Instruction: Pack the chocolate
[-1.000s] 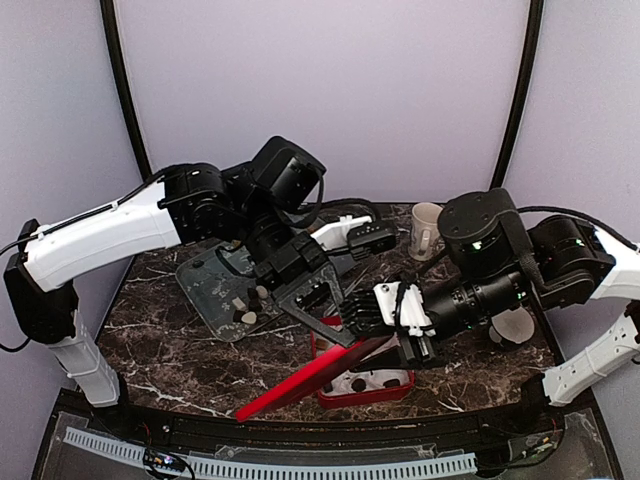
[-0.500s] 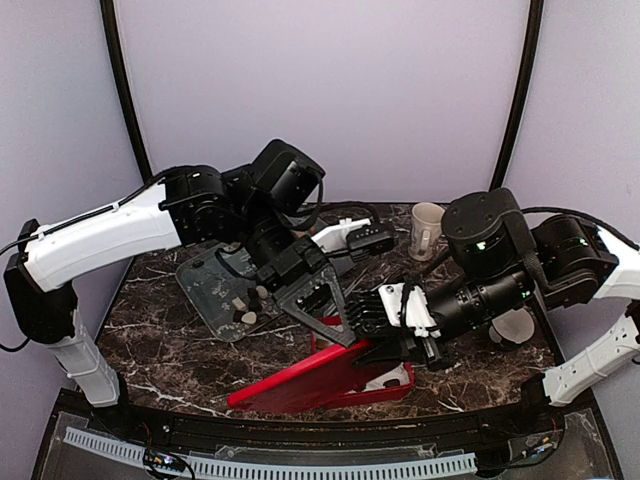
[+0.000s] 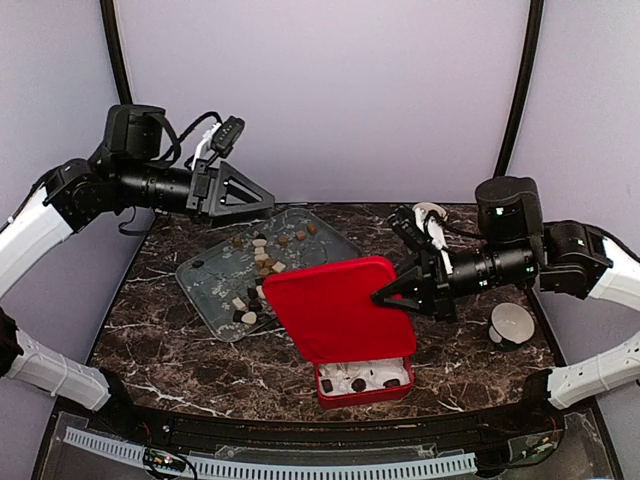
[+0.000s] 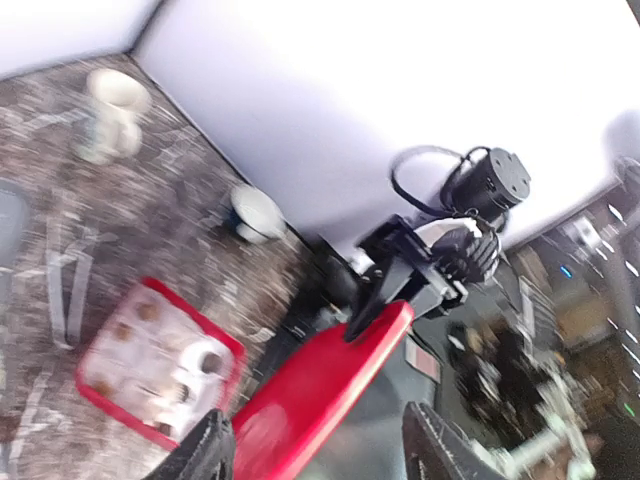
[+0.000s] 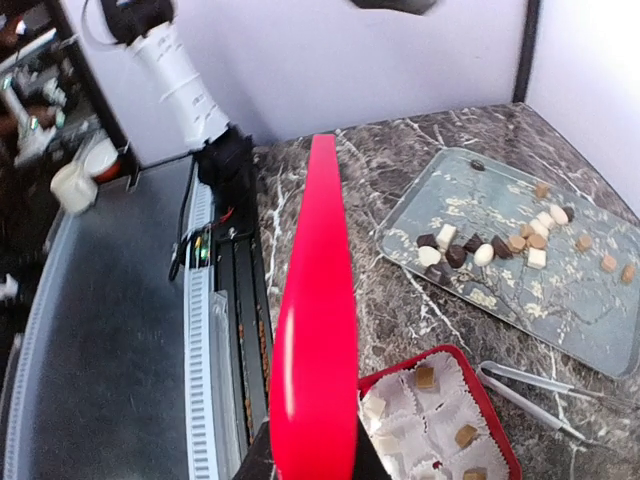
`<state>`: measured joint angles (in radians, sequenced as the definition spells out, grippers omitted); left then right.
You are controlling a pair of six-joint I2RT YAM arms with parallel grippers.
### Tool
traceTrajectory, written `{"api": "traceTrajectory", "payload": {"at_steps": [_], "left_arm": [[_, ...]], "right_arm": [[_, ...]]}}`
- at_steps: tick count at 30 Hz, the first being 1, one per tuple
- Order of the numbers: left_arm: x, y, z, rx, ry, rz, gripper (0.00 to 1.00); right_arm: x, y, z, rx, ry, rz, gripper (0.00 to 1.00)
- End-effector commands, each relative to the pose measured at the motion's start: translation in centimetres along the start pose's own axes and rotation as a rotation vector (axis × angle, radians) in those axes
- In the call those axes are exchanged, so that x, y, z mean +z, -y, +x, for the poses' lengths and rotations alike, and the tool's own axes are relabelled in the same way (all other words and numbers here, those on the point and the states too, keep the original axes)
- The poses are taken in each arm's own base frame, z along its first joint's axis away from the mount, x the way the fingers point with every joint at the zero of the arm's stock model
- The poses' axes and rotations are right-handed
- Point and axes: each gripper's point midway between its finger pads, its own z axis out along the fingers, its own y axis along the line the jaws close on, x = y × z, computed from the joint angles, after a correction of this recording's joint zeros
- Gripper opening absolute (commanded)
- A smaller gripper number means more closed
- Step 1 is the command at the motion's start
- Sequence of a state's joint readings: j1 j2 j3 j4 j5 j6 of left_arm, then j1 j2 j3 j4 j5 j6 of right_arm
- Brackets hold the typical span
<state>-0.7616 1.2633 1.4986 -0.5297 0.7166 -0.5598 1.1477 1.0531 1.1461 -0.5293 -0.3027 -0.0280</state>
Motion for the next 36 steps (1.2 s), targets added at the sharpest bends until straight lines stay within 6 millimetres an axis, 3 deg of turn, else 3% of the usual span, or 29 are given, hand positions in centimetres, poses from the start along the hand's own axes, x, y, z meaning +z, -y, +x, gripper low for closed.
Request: {"api": "traceTrajectory", "payload": {"at_steps": [1,5,10,14,20,29,36], "left_arm": [[-1.9,-5.6,-1.3,-0.065,0.19,-0.287,0.6],[-1.6,-8.8,0.9,-0.137,0.186,-0.363,0.6],[-1.1,-11.4,4.1,-0.205,0.192,-0.38,0.56],[0.0,-11.8,6.7,-0.215,0.145,-0.379,0.56],[2.5,-13.3,12.2,-0.204,-0.001,-0.456,0.56],[2.5,-14.3,15.0,-0.265,0.04,-0.407,0.54],[3.5,-14.9,18.3,-0.321,0.025,-0.368,0.54]], "right_arm": [[-0.7,2.6,-2.5,0.291,0.206,-0.051,0.08],[0.0,5.3,-1.5,0.5,0.208,-0.093,0.07],[0.1,6.3,-0.4,0.693,0.229,-0.194,0.08],[0.9,5.8,1.3,0.814,0.183,-0.275,0.09],[2.1,6.0,3.9,0.929,0.094,-0.294,0.08],[4.2,8.5,8.1,1.071,0.007,-0.266,0.06],[3.8,9.3,10.8,1.118,-0.028,-0.225,0.07]]}}
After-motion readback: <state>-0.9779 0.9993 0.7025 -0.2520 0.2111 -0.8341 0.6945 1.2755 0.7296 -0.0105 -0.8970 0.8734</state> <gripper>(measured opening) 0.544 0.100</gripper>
